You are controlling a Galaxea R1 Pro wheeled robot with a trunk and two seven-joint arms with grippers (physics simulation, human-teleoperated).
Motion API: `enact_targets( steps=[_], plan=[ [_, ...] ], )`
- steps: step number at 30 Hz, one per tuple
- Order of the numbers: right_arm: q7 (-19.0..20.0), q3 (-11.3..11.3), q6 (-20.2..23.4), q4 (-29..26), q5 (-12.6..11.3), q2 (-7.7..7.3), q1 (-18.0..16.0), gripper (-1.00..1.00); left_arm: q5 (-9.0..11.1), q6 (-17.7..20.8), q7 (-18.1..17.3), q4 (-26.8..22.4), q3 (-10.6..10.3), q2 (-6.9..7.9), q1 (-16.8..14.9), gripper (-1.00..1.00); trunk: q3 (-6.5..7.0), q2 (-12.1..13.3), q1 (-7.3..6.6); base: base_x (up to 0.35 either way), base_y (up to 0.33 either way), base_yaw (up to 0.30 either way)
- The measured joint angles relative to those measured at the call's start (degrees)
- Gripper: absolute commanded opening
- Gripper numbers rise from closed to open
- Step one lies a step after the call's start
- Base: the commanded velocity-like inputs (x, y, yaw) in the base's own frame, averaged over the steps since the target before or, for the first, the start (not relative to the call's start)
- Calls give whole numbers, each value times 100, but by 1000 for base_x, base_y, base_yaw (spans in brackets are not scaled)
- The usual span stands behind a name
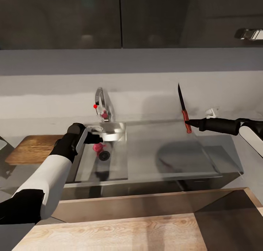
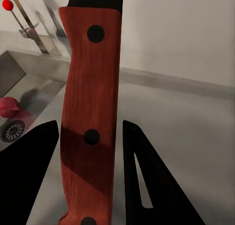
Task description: In the kitchen, take the Vidalia onion out of the sink, dice it on the chopping board with the paring knife, put the diced onion into the bowl on the countertop, then place both the paring knife and the chopping board into the sink.
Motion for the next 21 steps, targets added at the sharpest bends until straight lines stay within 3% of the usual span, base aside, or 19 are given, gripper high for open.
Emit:
enact_targets(
  steps=[15,21],
  plan=[
    [0,0,0,8,8,0,0,-100,-1,8,0,9,-2,25,-17,100,-55,0,0,4,0,0],
    [0,0,0,9,9,-1,0,-100,0,12,0,14,-8,33,-18,100,-58,-1,-3,239,0,0]
  ],
)
